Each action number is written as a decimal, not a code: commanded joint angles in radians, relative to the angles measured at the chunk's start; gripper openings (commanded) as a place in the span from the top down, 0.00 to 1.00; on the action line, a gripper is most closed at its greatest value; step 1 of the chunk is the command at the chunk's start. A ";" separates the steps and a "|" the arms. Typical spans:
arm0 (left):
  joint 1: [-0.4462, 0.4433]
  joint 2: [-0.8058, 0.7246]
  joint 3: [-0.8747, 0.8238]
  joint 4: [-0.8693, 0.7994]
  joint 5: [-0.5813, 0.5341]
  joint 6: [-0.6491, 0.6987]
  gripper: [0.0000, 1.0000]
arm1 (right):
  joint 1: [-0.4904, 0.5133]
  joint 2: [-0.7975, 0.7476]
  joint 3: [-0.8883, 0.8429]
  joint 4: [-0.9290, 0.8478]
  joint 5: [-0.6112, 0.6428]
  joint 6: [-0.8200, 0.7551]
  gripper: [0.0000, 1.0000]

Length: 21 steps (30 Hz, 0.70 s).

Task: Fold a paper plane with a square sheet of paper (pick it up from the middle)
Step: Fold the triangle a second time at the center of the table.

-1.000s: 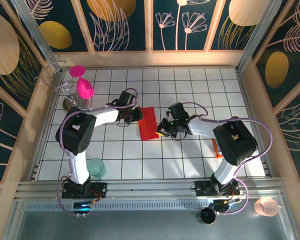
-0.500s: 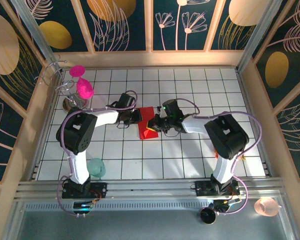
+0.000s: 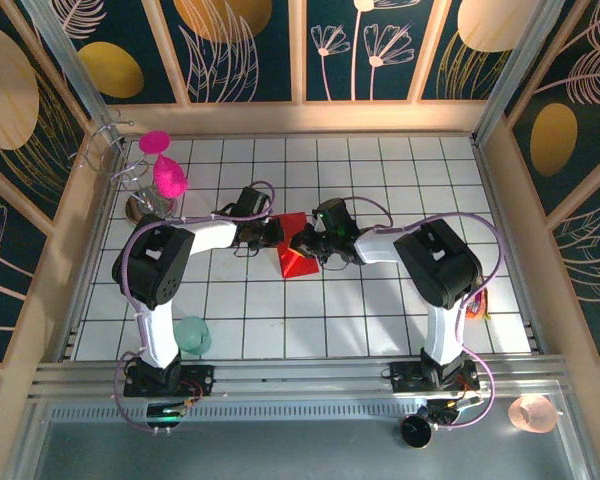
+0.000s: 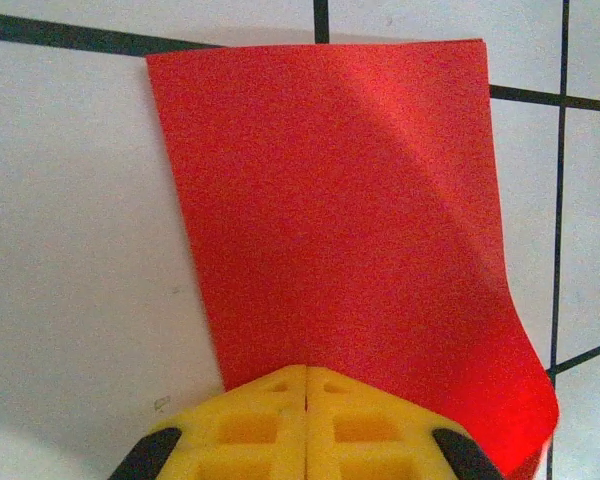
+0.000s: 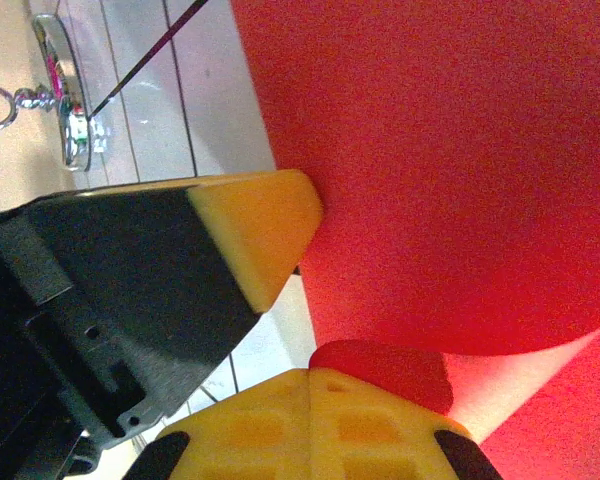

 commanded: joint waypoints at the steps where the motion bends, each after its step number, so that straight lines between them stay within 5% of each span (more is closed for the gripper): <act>1: 0.003 -0.030 0.035 -0.031 0.020 0.004 0.93 | 0.007 0.020 0.012 0.017 0.041 0.026 1.00; 21: 0.013 0.053 0.089 -0.084 -0.051 0.027 0.93 | 0.007 0.030 0.004 0.052 0.013 0.019 1.00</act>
